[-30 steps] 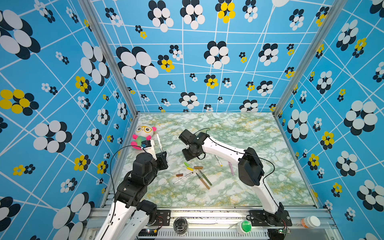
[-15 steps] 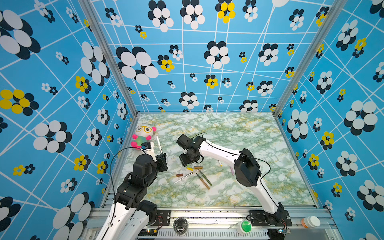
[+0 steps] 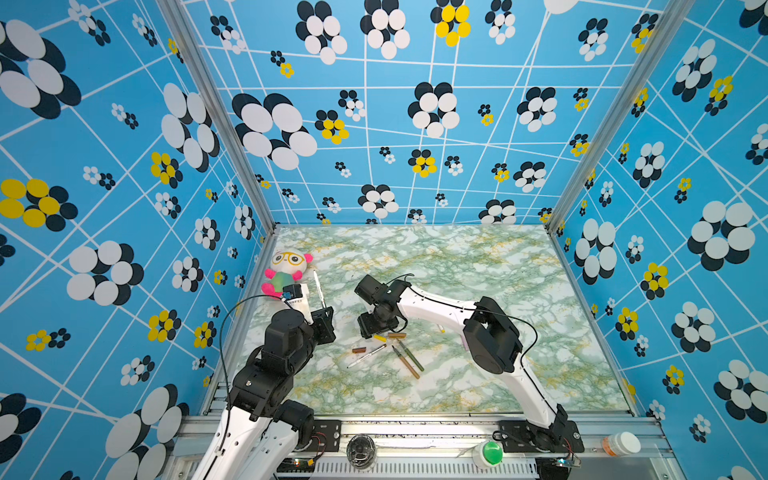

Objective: Insert the pens into the pen caps
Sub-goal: 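Move the right gripper to the lime cap and grasp it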

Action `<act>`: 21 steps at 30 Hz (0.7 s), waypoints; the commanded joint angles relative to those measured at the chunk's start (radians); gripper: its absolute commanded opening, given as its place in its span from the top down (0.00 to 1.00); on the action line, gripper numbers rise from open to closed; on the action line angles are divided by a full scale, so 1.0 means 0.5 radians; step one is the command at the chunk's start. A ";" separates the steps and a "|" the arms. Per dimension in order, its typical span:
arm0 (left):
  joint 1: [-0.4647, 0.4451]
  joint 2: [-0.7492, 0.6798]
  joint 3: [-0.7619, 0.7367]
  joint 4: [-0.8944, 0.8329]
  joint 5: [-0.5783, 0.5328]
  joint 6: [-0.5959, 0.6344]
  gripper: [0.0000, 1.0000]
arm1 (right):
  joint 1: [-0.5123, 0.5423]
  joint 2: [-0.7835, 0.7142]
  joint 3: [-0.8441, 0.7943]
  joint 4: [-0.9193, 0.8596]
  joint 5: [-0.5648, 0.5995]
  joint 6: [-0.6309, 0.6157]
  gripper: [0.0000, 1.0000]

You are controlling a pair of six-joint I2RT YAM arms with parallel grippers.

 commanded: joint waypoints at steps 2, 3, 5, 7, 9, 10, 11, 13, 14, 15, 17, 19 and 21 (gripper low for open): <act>0.010 -0.036 -0.056 0.015 0.018 -0.033 1.00 | 0.002 0.020 -0.118 0.092 -0.070 0.083 0.36; 0.011 -0.037 -0.063 0.019 0.018 -0.039 1.00 | 0.002 0.019 -0.132 0.106 -0.082 0.091 0.36; 0.008 -0.044 -0.070 0.020 0.019 -0.046 1.00 | 0.002 0.015 -0.160 0.147 -0.133 0.115 0.37; 0.011 -0.052 -0.074 0.017 0.018 -0.045 1.00 | 0.005 0.012 -0.181 0.196 -0.199 0.151 0.37; 0.012 -0.059 -0.067 0.005 0.011 -0.040 1.00 | 0.003 0.016 -0.194 0.242 -0.278 0.194 0.38; 0.012 -0.059 -0.063 -0.001 0.010 -0.034 1.00 | 0.008 0.018 -0.196 0.255 -0.311 0.221 0.38; 0.012 -0.061 -0.059 -0.009 0.005 -0.030 1.00 | 0.011 0.018 -0.198 0.273 -0.338 0.243 0.39; 0.009 -0.068 -0.053 -0.018 -0.002 -0.024 1.00 | 0.014 0.014 -0.203 0.285 -0.362 0.274 0.39; 0.010 -0.073 -0.052 -0.019 -0.005 -0.020 1.00 | 0.017 0.009 -0.211 0.303 -0.384 0.286 0.40; 0.011 -0.073 -0.054 -0.020 -0.011 -0.018 1.00 | 0.019 0.006 -0.216 0.319 -0.405 0.299 0.40; 0.012 -0.076 -0.054 -0.018 -0.012 -0.019 1.00 | 0.024 0.005 -0.228 0.369 -0.455 0.329 0.40; 0.011 -0.076 -0.055 -0.017 -0.012 -0.015 1.00 | 0.024 0.017 -0.221 0.408 -0.497 0.355 0.40; 0.011 -0.079 -0.053 -0.020 -0.015 -0.013 1.00 | 0.025 0.043 -0.200 0.438 -0.537 0.379 0.41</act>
